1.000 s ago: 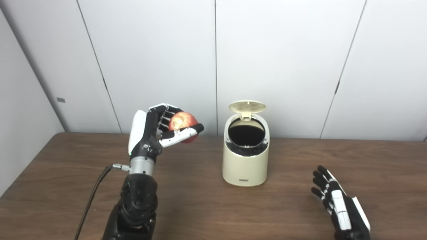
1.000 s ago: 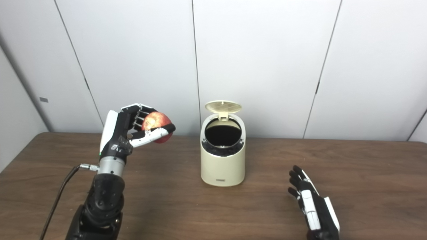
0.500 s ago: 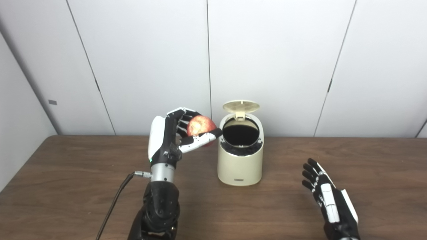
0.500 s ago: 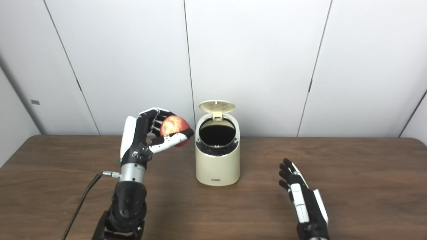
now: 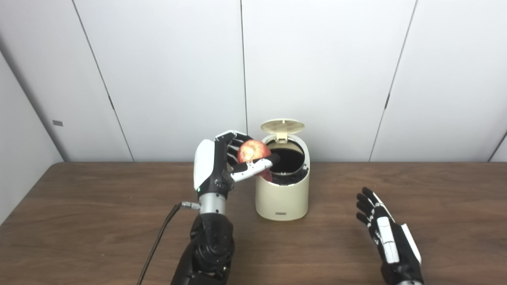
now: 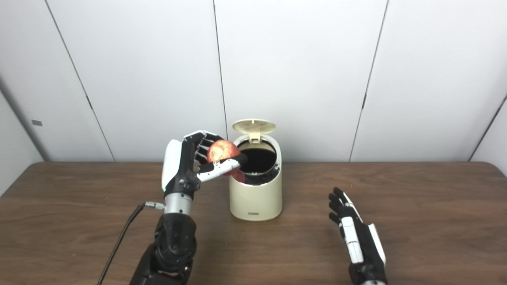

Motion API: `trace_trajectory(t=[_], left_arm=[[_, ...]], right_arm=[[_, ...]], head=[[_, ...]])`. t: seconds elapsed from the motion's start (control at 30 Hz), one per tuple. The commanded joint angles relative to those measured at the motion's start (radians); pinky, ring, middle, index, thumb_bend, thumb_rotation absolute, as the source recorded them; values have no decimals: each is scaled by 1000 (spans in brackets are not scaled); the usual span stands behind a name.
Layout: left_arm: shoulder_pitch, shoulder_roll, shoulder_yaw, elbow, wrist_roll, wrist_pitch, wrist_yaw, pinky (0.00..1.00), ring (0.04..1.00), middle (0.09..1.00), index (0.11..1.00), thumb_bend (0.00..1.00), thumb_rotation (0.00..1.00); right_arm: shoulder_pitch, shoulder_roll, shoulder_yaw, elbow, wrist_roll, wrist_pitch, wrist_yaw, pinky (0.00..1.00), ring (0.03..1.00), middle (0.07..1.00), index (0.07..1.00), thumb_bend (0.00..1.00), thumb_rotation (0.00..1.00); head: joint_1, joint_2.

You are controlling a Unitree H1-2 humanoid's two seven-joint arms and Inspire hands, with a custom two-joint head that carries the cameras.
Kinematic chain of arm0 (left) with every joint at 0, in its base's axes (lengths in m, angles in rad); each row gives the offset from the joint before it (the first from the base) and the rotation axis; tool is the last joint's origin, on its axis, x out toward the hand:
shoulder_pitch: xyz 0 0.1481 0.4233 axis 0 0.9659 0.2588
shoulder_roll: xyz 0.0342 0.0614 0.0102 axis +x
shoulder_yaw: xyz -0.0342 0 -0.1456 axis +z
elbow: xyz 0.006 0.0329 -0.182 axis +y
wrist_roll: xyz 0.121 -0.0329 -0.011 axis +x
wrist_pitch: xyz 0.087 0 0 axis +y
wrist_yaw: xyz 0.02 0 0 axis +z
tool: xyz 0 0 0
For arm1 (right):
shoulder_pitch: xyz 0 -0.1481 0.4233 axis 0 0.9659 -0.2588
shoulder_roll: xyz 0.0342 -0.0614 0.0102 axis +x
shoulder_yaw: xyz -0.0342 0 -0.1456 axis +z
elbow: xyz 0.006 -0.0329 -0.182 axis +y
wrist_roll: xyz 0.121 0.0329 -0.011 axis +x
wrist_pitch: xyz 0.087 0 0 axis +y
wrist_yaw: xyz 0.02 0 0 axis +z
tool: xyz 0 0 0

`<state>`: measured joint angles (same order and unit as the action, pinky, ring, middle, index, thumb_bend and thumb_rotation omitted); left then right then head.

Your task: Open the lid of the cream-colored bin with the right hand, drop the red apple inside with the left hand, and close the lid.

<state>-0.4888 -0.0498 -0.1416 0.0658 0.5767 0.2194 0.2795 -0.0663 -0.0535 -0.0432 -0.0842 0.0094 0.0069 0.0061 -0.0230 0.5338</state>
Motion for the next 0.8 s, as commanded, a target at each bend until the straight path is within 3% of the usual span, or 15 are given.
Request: trace_trajectory(t=[0.0, 0.23, 0.47, 0.7, 0.77], left_arm=[[-59, -13, -8, -9, 19, -34, 34, 352, 426, 484, 512, 476, 0], [-81, -3, -26, 13, 33, -26, 40, 394, 421, 468, 507, 478, 0], [-91, -15, -28, 43, 27, -31, 51, 350, 422, 502, 505, 475, 0], [-119, -39, -33, 135, 16, -83, 98, 317, 416, 491, 512, 473, 0], [-131, -47, -32, 173, 14, -98, 119, 329, 435, 534, 492, 472, 0]], right_arm=[[-30, 7, 6, -18, 0, -32, 0, 891, 919, 909, 924, 537, 976], [-32, 9, 9, -21, -8, -26, -6, 901, 919, 909, 926, 536, 992], [-31, 11, 9, -25, -2, -17, -5, 898, 916, 907, 924, 520, 996], [-30, 6, 12, -26, -13, -19, -4, 883, 912, 901, 925, 522, 1000], [-30, 7, 11, -26, -7, -18, -2, 885, 913, 899, 923, 523, 1000]], head=[[-2, 0], [-6, 1], [-7, -3], [-3, -10], [-4, -10]])
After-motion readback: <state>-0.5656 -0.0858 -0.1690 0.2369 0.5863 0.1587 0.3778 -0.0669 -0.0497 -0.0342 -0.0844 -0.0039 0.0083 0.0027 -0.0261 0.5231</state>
